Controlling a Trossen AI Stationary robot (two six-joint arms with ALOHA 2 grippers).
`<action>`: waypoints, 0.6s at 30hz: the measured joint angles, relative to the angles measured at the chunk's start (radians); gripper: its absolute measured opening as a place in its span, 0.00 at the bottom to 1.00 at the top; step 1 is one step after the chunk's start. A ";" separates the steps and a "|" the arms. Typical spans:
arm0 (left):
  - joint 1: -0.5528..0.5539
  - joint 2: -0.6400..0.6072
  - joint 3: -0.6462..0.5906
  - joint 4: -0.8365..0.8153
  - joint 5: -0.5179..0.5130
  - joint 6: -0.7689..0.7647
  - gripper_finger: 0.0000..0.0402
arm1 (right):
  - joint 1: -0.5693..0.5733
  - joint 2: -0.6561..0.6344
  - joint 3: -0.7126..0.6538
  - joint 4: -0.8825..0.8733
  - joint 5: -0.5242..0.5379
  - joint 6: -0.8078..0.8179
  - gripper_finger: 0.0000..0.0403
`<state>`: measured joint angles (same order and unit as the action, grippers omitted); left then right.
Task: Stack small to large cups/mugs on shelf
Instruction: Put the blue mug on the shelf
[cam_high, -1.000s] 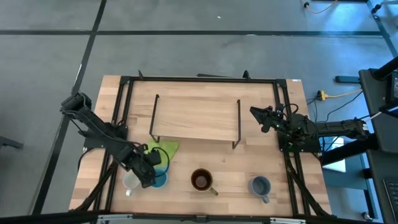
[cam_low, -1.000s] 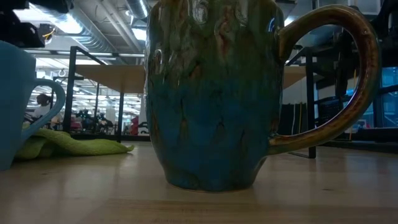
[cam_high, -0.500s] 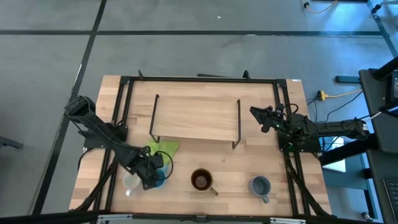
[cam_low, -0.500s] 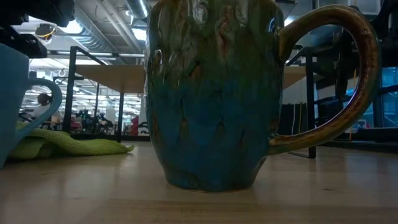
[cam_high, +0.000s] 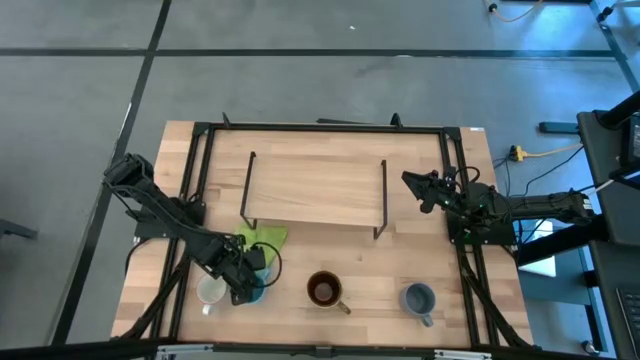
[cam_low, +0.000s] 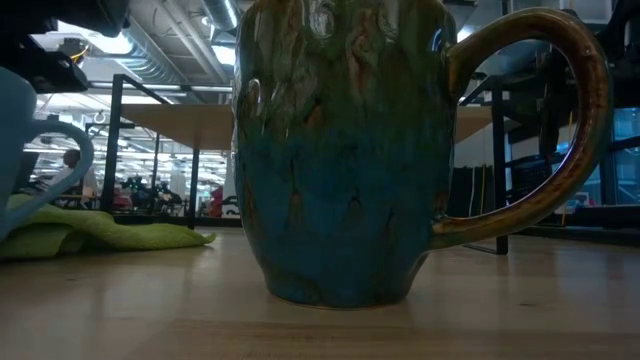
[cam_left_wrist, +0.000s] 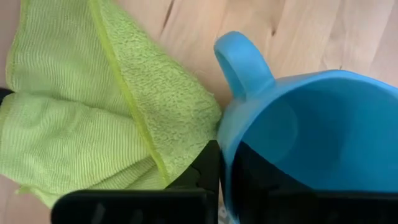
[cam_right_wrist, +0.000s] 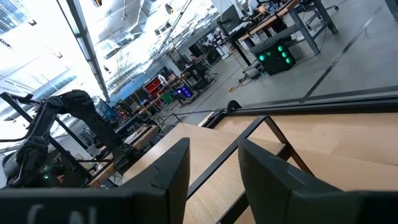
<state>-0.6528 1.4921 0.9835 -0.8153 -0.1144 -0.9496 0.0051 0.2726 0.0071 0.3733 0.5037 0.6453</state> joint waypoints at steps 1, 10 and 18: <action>0.004 0.001 0.005 -0.005 0.002 0.003 0.05 | 0.000 0.000 0.000 0.000 0.000 0.000 0.34; 0.083 0.001 0.227 -0.199 0.027 0.138 0.04 | 0.000 0.000 0.000 0.000 0.000 0.000 0.34; 0.228 0.000 0.567 -0.548 -0.072 0.251 0.04 | 0.000 0.000 0.000 0.000 0.000 0.000 0.34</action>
<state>-0.4251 1.4926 1.5504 -1.3634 -0.1863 -0.6988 0.0051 0.2726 0.0071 0.3733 0.5037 0.6453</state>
